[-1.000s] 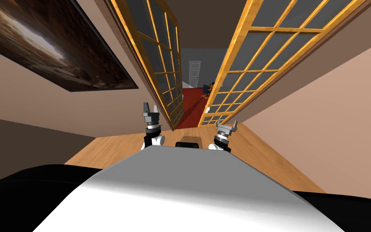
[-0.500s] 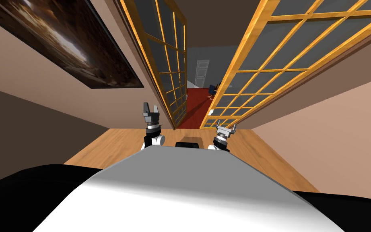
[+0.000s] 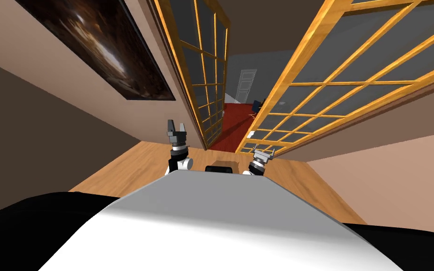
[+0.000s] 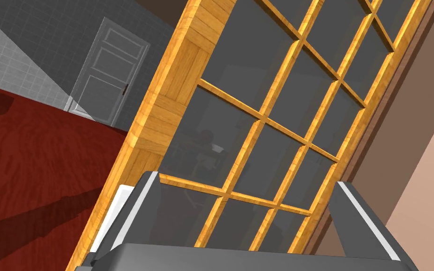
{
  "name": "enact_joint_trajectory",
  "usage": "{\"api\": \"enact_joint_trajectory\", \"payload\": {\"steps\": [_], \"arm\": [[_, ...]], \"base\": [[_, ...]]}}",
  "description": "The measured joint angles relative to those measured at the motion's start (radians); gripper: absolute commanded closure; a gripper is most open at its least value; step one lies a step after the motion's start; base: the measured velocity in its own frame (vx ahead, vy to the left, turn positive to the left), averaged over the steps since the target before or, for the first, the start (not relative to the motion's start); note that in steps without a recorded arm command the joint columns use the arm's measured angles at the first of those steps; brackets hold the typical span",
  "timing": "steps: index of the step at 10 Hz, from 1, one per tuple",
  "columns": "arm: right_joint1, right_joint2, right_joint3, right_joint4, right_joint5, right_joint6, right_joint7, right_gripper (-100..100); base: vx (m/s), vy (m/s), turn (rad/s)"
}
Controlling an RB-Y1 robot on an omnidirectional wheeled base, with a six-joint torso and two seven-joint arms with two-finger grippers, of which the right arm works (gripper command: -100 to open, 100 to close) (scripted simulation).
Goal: Push the door open
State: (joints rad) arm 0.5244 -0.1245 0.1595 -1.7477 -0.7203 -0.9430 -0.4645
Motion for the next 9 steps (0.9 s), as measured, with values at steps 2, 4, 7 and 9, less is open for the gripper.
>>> {"api": "enact_joint_trajectory", "payload": {"steps": [2,4,7,9], "arm": [[-0.006,-0.004,0.011,0.042,-0.045,-0.030,-0.031,-100],[-0.003,-0.007,0.022,0.066,-0.087,-0.052,-0.055,-100],[-0.008,-0.013,0.036,0.118,-0.137,-0.091,-0.095,-100],[-0.005,-0.014,0.052,0.150,-0.183,-0.120,-0.122,-100]], "base": [[0.021,-0.137,0.315],[0.004,-0.104,0.207],[-0.002,-0.105,0.266],[0.001,-0.130,0.220]]}}
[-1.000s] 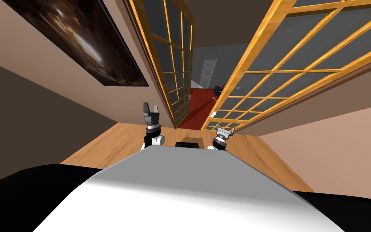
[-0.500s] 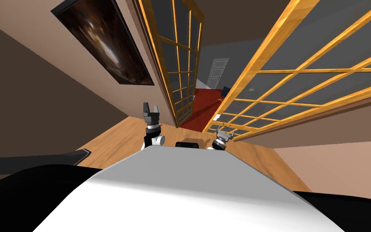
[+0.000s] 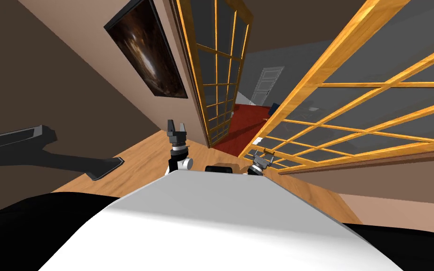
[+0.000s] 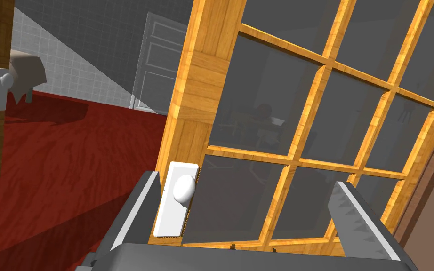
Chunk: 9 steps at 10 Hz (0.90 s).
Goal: Push the door open
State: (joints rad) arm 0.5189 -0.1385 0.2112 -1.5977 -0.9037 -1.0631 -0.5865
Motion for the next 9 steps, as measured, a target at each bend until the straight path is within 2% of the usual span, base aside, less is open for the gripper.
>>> {"api": "enact_joint_trajectory", "payload": {"steps": [1,3,8,9], "arm": [[0.002,-0.005,0.005,0.018,-0.018,-0.015,-0.017,-100],[-0.010,-0.006,0.016,0.066,-0.059,-0.045,-0.046,-100],[-0.007,-0.016,0.047,0.156,-0.172,-0.121,-0.126,-100],[-0.007,-0.021,0.052,0.177,-0.197,-0.136,-0.144,-100]], "base": [[-0.009,-0.106,0.197],[-0.015,-0.145,0.343],[-0.023,-0.130,0.317],[-0.041,-0.120,0.208]]}}
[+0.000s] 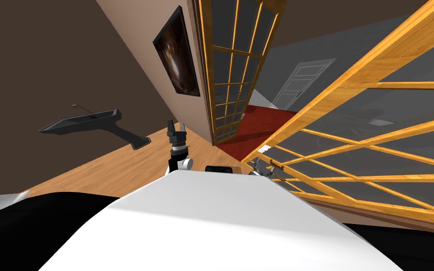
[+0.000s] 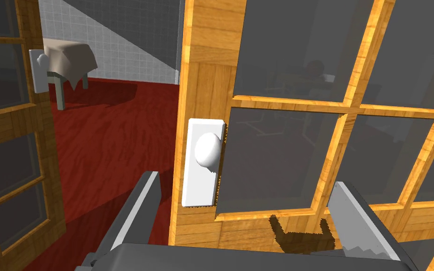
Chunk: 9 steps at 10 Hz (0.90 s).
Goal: Push the door open
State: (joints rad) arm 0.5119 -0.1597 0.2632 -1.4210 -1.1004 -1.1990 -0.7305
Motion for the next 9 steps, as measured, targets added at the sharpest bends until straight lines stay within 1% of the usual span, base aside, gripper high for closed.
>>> {"api": "enact_joint_trajectory", "payload": {"steps": [2,3,4,5,6,7,9], "arm": [[0.000,0.001,0.013,0.029,-0.041,-0.027,-0.023,-100],[-0.002,-0.002,0.018,0.051,-0.060,-0.042,-0.040,-100],[-0.004,0.001,0.026,0.071,-0.079,-0.058,-0.053,-100],[-0.005,0.001,0.034,0.094,-0.101,-0.077,-0.070,-100],[-0.003,-0.004,0.037,0.102,-0.120,-0.086,-0.082,-100],[-0.004,-0.003,0.043,0.119,-0.139,-0.100,-0.094,-100],[-0.009,-0.006,0.052,0.159,-0.171,-0.124,-0.124,-100]], "base": [[-0.053,-0.116,0.336],[-0.037,-0.119,0.344],[-0.060,-0.126,0.409],[-0.060,-0.130,0.253],[-0.066,-0.112,0.284],[-0.056,-0.095,0.290],[-0.055,-0.086,0.364]]}}
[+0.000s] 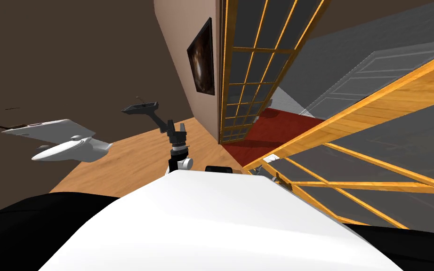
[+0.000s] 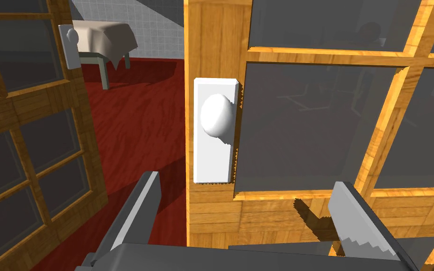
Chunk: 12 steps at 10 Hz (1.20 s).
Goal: Push the door open
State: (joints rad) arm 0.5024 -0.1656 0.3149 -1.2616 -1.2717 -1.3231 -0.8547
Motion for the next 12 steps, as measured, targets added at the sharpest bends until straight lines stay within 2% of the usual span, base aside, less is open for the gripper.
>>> {"api": "enact_joint_trajectory", "payload": {"steps": [2,7,9,12], "arm": [[-0.003,-0.001,0.010,0.027,-0.038,-0.023,-0.020,-100],[-0.004,-0.003,0.029,0.085,-0.099,-0.069,-0.068,-100],[0.004,-0.007,0.032,0.083,-0.111,-0.077,-0.074,-100],[-0.006,-0.009,0.023,0.093,-0.114,-0.069,-0.078,-100]], "base": [[-0.063,-0.088,0.286],[-0.049,-0.062,0.289],[0.011,-0.065,0.015],[0.076,-0.181,0.011]]}}
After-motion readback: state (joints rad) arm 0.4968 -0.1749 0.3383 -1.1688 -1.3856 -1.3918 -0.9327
